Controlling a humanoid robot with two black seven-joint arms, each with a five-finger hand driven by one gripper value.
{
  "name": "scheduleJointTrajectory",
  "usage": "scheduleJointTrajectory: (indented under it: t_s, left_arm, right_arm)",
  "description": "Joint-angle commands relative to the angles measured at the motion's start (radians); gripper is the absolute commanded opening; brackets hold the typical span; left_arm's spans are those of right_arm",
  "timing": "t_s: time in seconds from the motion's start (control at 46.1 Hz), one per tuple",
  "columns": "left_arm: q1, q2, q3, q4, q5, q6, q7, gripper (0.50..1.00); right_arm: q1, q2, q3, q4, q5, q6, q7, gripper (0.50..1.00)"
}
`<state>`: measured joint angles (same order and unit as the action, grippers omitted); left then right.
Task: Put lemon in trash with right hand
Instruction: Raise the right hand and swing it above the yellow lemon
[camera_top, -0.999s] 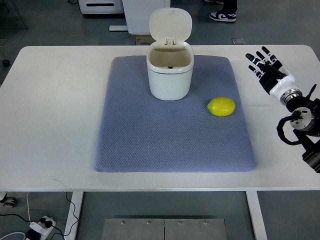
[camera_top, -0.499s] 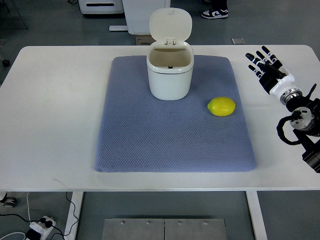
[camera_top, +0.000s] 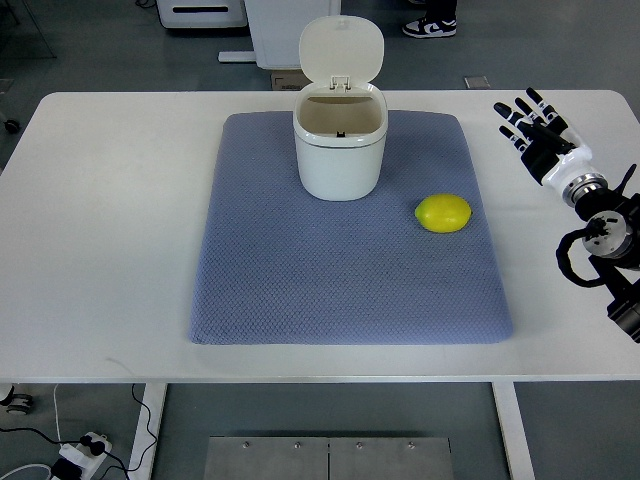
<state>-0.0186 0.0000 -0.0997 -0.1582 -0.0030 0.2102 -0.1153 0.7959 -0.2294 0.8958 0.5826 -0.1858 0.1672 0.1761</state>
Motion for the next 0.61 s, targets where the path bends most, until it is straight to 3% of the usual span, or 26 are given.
scheduleJointTrajectory:
  t_s: [0.0,0.412,0.586]
  left_arm:
    - [0.0,0.0,0.0,0.0,0.0,0.0,0.0,1.0]
    - [0.0,0.0,0.0,-0.001,0.0,0.0,-0.001,1.0]
    - [0.0,0.0,0.0,0.0,0.0,0.0,0.0,1.0]
  right_arm:
    - [-0.001,-0.01,0.0,0.0,0.0,0.002,0.0,1.0]
    - [0.008,-0.056,-0.02,0.029,-0.001,0.041,0.003,1.0]
    - [0.051,-0.12,-0.159,0.059,-0.001,0.046,0.005,1.0]
